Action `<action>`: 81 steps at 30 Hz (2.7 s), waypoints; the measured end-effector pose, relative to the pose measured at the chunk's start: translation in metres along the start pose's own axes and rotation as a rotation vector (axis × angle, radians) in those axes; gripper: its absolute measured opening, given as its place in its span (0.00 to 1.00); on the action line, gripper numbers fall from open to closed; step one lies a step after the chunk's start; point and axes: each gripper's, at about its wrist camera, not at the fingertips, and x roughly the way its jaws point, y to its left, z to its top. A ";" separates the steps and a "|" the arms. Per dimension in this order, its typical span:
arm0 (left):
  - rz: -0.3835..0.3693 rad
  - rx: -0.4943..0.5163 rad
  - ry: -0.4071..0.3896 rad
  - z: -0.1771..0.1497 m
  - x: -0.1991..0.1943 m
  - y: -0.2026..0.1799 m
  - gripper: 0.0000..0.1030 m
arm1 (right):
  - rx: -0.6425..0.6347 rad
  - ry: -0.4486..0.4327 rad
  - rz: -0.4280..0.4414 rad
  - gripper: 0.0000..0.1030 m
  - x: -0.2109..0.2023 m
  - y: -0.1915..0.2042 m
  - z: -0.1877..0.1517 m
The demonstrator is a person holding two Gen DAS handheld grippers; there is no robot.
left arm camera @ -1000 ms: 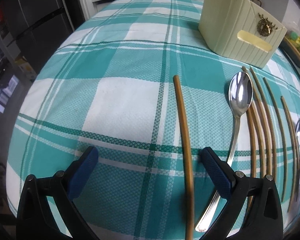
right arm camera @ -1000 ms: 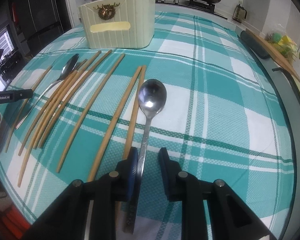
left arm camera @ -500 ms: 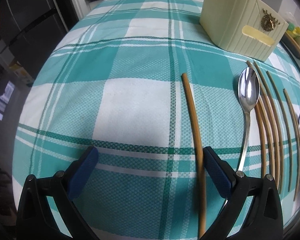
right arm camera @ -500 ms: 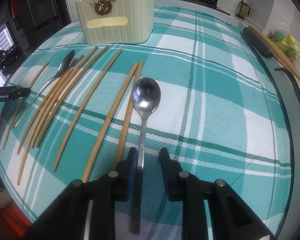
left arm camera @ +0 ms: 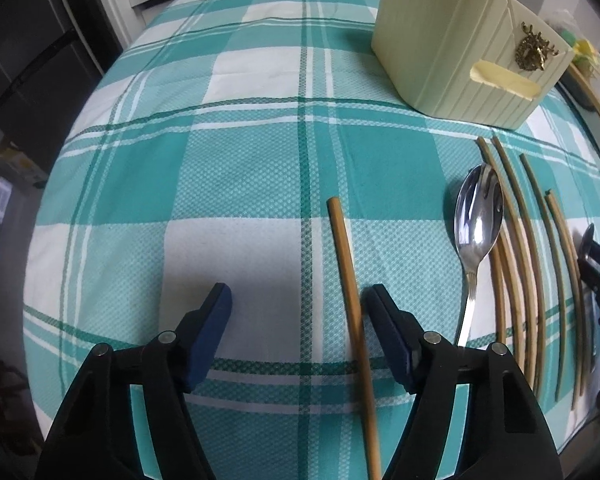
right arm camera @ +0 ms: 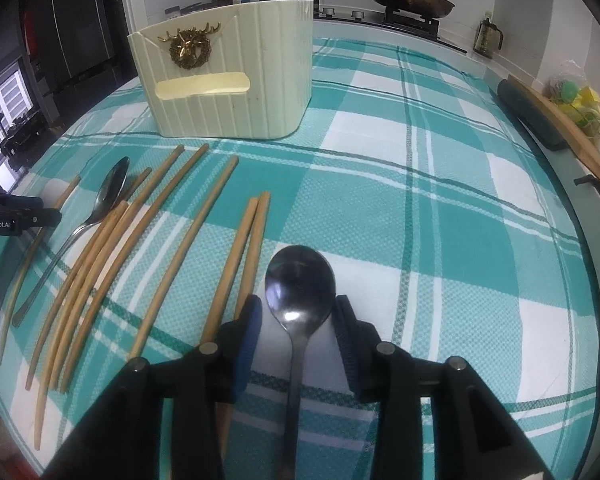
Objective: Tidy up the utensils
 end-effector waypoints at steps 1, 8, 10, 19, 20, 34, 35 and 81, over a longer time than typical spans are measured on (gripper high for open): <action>0.001 0.003 -0.002 0.001 0.001 0.000 0.70 | 0.001 -0.006 0.013 0.47 0.000 0.001 -0.001; -0.003 -0.003 -0.016 -0.002 -0.001 -0.002 0.70 | -0.011 -0.008 0.004 0.57 0.004 0.006 0.004; -0.005 -0.002 -0.022 -0.002 -0.001 -0.001 0.70 | 0.008 -0.006 0.011 0.57 0.004 0.003 0.005; -0.019 0.066 -0.082 0.008 -0.001 -0.018 0.06 | -0.012 -0.039 -0.054 0.35 0.011 0.011 0.014; -0.029 0.056 -0.089 0.008 -0.002 -0.016 0.05 | -0.009 -0.040 -0.061 0.35 0.011 0.012 0.014; -0.224 -0.019 -0.339 -0.010 -0.140 0.007 0.04 | 0.114 -0.198 0.123 0.34 -0.090 -0.012 0.020; -0.231 -0.012 -0.363 -0.009 -0.151 0.006 0.04 | 0.116 -0.215 0.135 0.34 -0.101 -0.012 0.022; -0.223 0.020 -0.468 -0.021 -0.184 0.000 0.05 | 0.546 0.055 0.273 0.03 -0.055 -0.026 -0.086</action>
